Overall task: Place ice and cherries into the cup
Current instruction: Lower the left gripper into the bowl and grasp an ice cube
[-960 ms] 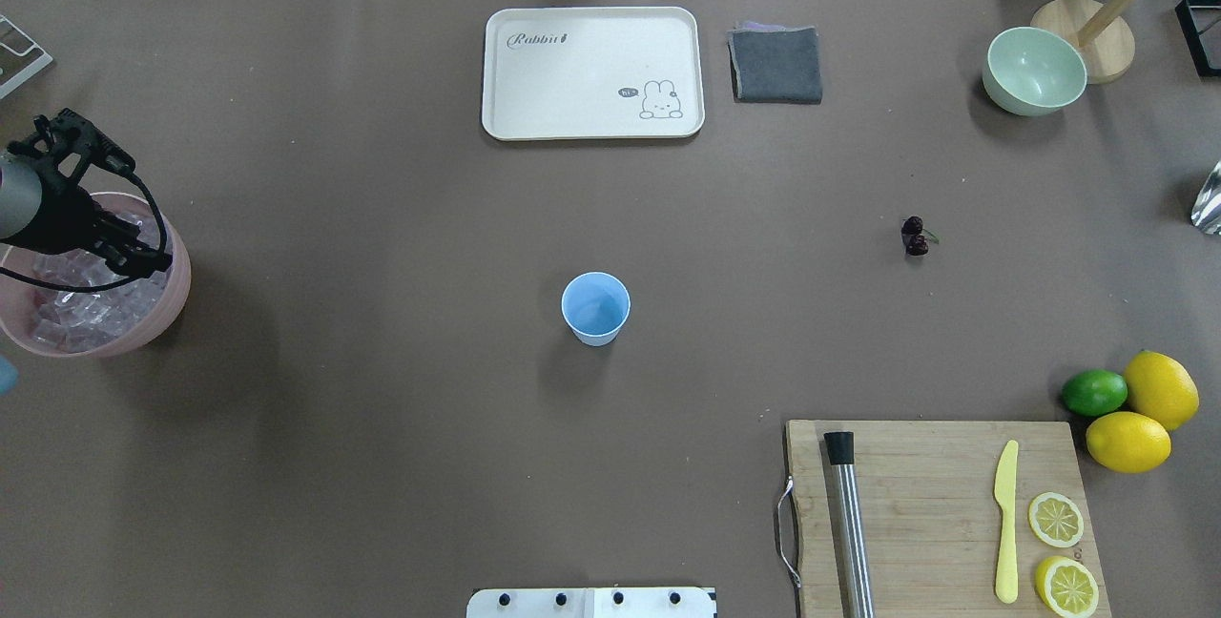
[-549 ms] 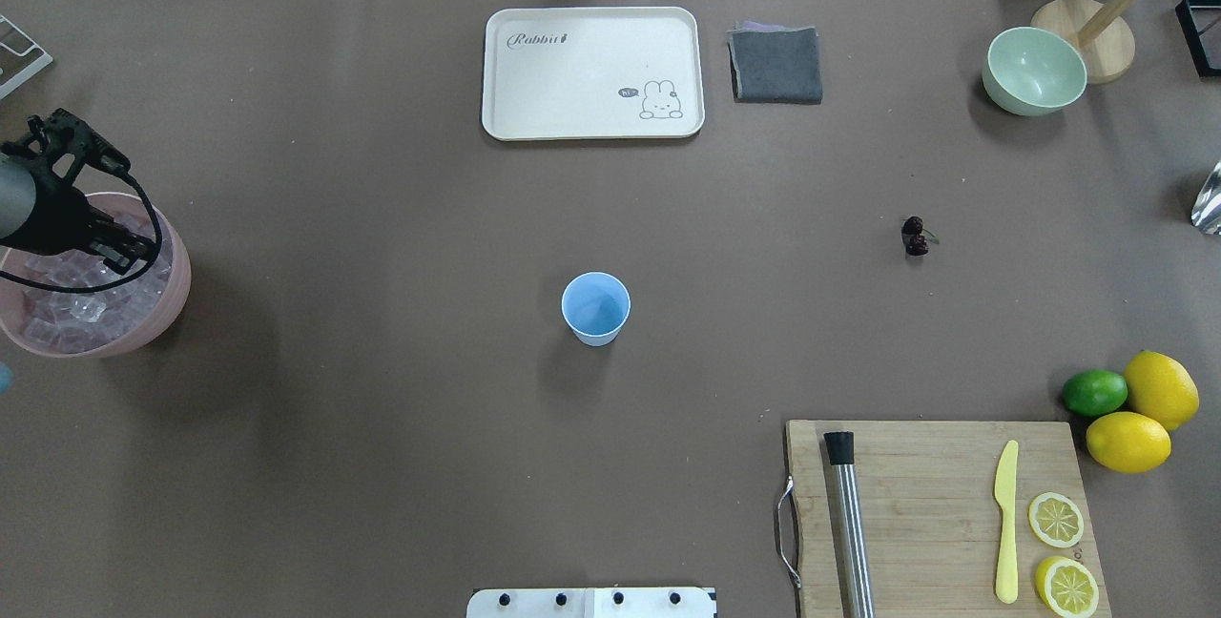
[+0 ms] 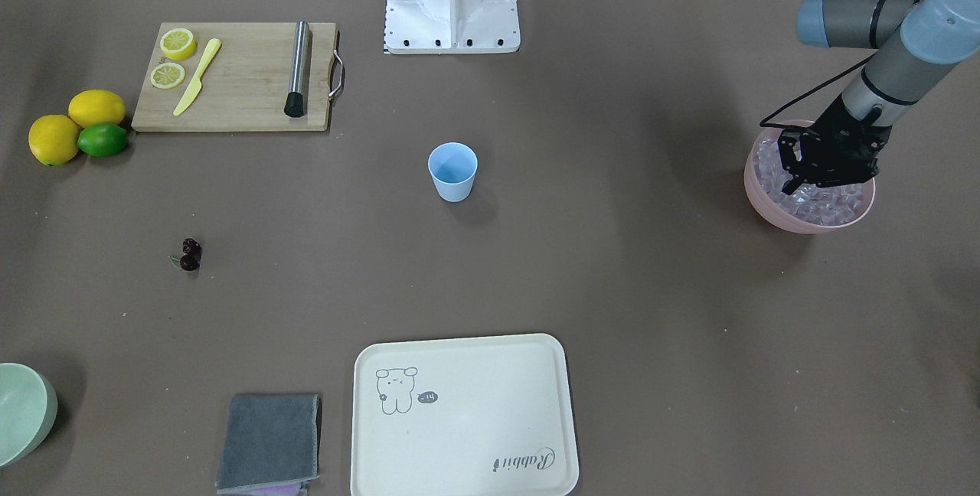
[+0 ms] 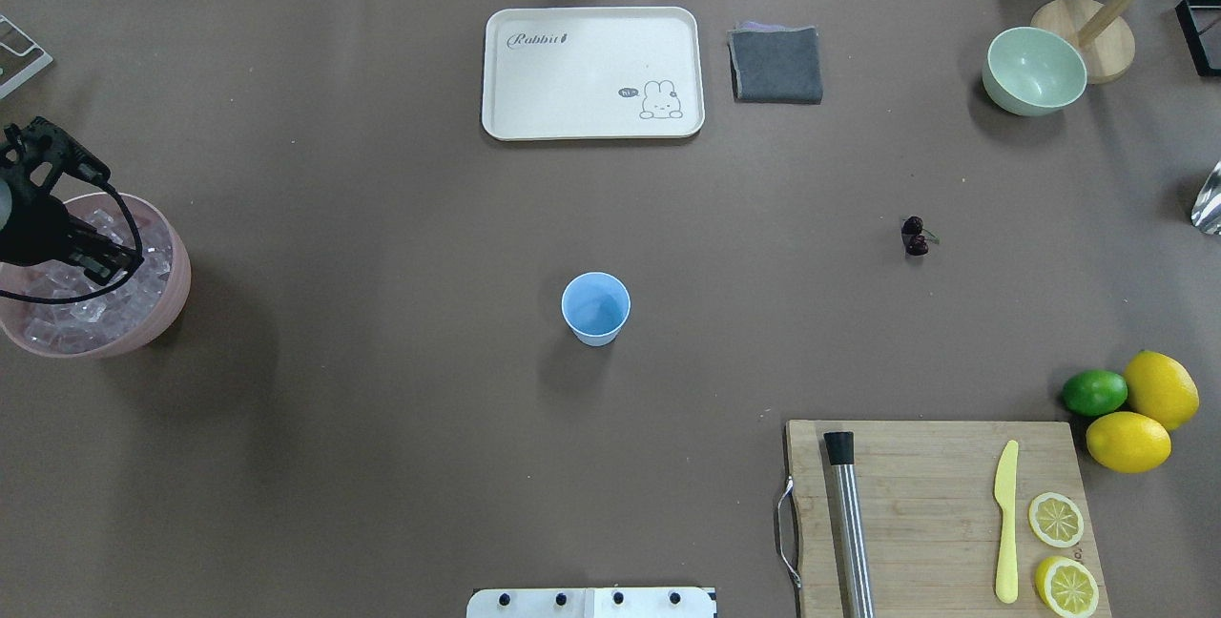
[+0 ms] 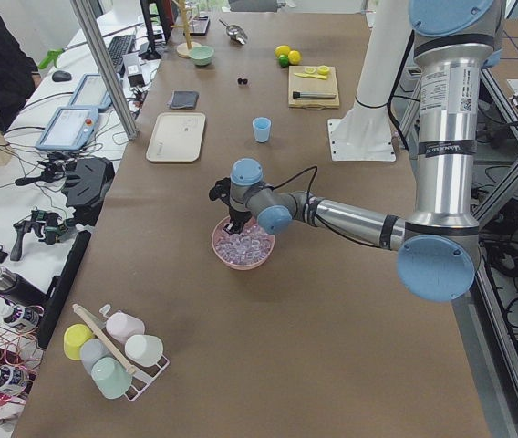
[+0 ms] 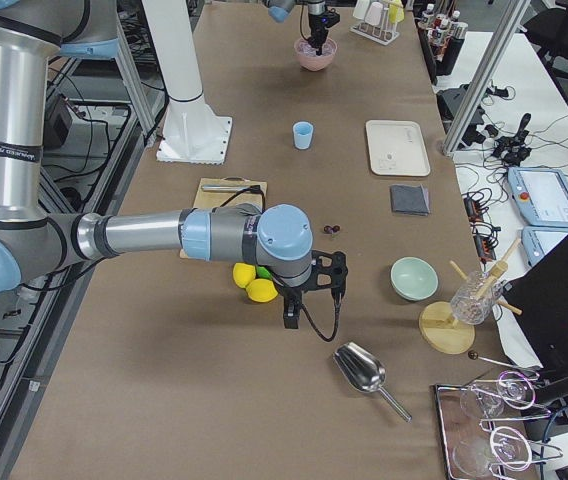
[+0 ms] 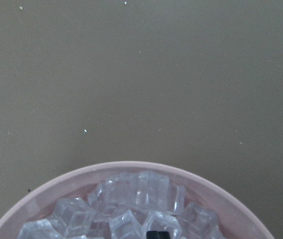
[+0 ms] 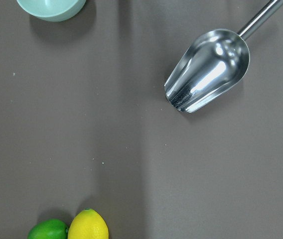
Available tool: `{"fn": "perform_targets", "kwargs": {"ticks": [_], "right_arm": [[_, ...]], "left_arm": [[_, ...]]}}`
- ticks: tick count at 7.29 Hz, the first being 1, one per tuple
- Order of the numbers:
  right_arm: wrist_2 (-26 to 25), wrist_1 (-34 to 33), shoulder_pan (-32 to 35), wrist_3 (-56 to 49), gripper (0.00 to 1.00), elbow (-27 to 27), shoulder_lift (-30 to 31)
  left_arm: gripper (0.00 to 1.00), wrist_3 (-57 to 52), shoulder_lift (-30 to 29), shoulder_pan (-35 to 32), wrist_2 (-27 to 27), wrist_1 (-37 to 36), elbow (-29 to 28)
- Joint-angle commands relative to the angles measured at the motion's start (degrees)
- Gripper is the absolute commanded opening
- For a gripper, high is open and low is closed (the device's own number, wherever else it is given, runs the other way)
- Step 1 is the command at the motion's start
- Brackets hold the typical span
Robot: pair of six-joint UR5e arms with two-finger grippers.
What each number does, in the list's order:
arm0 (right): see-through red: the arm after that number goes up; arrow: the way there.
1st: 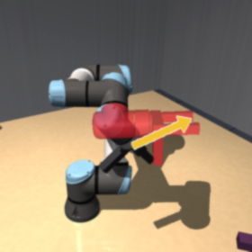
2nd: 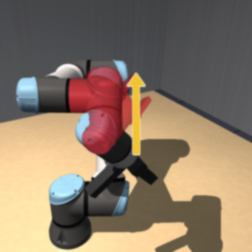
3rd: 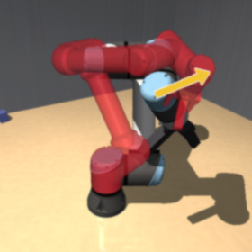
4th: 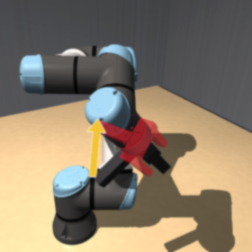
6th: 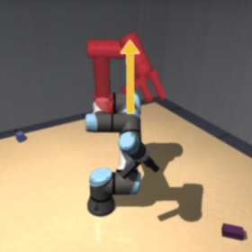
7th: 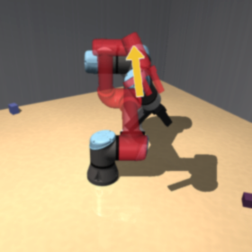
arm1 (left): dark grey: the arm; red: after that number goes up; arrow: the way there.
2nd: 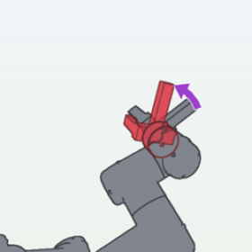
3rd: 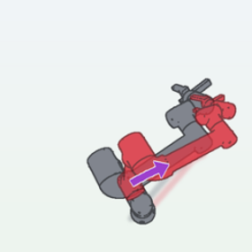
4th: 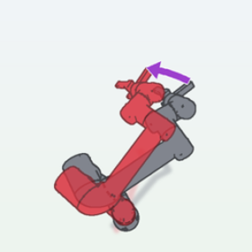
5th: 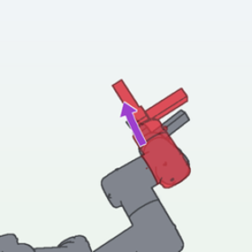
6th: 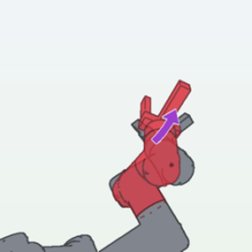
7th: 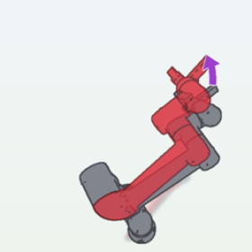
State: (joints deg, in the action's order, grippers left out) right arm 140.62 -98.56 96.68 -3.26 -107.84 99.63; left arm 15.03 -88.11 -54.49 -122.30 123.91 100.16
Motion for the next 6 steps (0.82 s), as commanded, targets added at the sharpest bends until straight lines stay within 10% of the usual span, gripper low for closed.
{"fn": "perform_targets", "kwargs": {"ticks": [1,6], "right_arm": [[0.00,-0.05,0.00,-0.08,1.00,0.09,-0.05],[0.00,-0.05,0.00,-0.08,1.00,0.35,0.03]], "left_arm": [[0.87,0.09,-0.56,0.08,-0.04,-0.08,-0.05],[0.77,0.18,-2.33,0.43,0.13,-0.78,-1.02]]}}
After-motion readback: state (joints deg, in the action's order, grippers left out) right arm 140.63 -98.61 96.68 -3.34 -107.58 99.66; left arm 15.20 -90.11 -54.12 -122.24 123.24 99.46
